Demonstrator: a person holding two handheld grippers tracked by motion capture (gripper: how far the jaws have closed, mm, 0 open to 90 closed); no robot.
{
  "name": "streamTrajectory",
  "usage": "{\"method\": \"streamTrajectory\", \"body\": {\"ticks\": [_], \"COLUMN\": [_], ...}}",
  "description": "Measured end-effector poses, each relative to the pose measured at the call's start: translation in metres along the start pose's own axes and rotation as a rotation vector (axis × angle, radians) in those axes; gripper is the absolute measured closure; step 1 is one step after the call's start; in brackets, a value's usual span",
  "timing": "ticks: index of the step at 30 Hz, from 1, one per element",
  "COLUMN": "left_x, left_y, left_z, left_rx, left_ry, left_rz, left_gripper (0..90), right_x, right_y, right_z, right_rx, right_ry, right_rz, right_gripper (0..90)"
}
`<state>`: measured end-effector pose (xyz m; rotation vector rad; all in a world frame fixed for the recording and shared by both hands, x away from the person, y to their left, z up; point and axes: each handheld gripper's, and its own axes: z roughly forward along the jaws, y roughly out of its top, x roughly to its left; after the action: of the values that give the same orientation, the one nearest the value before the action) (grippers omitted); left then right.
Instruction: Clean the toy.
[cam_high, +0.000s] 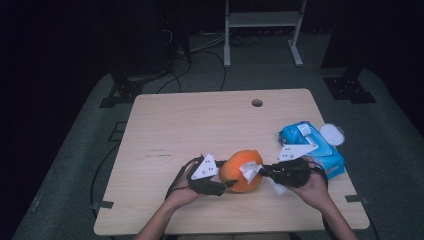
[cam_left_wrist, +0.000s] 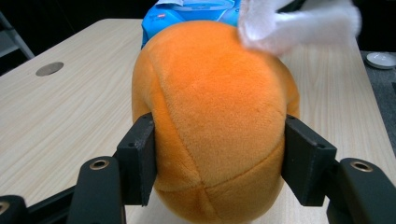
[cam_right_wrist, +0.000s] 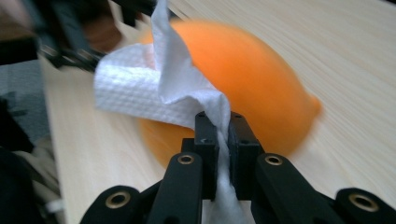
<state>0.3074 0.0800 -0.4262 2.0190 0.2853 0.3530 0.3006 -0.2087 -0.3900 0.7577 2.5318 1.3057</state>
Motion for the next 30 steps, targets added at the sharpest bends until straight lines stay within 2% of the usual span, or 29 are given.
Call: {"method": "streamTrajectory", "body": {"ticks": [2,3,4,6,8,13,18,21,23,26,28,30], "left_x": [0.0,0.001,0.001,0.001,0.001,-0.002,-0.005,-0.007,-0.007,-0.008,-0.007,-0.007], "left_y": [0.0,-0.001,-0.001,-0.001,-0.001,0.001,0.002,0.002,0.002,0.001,0.0,0.0], "left_z": [0.0,0.0,0.0,0.0,0.001,0.003,0.005,0.006,0.007,0.008,0.008,0.009], "left_rx": [0.0,-0.002,0.003,0.004,0.007,0.018,0.019,0.023,0.028,0.044,0.048,0.051], "left_ry": [-0.001,-0.003,-0.004,-0.006,-0.007,-0.008,-0.006,-0.006,-0.004,-0.002,-0.002,0.0], "left_rz": [0.0,-0.002,-0.001,-0.007,-0.005,0.016,0.022,0.027,0.031,0.025,0.006,0.003], "left_gripper": [35.8,35.8,35.0,34.2,33.5,32.0,30.9,30.8,30.7,30.4,30.5,30.6], "right_x": [-0.004,-0.007,-0.012,-0.015,-0.016,-0.01,0.008,0.02,0.031,0.043,0.05,0.053], "right_y": [-0.003,-0.005,-0.007,-0.008,-0.007,0.0,0.013,0.019,0.022,0.022,0.02,0.017], "right_z": [-0.001,-0.003,-0.006,-0.011,-0.014,-0.018,-0.012,-0.009,-0.003,0.006,0.011,0.014], "right_rx": [0.008,0.021,0.046,0.051,0.07,0.093,0.111,0.087,0.072,0.05,0.012,-0.006], "right_ry": [-0.008,-0.026,-0.068,-0.084,-0.112,-0.132,-0.152,-0.14,-0.13,-0.143,-0.146,-0.16], "right_rz": [0.013,0.016,0.013,0.014,0.002,-0.025,-0.075,-0.101,-0.138,-0.199,-0.244,-0.264], "right_gripper": [83.7,83.7,83.6,83.6,83.5,83.0,78.0,73.8,71.9,68.1,65.7,65.7]}}
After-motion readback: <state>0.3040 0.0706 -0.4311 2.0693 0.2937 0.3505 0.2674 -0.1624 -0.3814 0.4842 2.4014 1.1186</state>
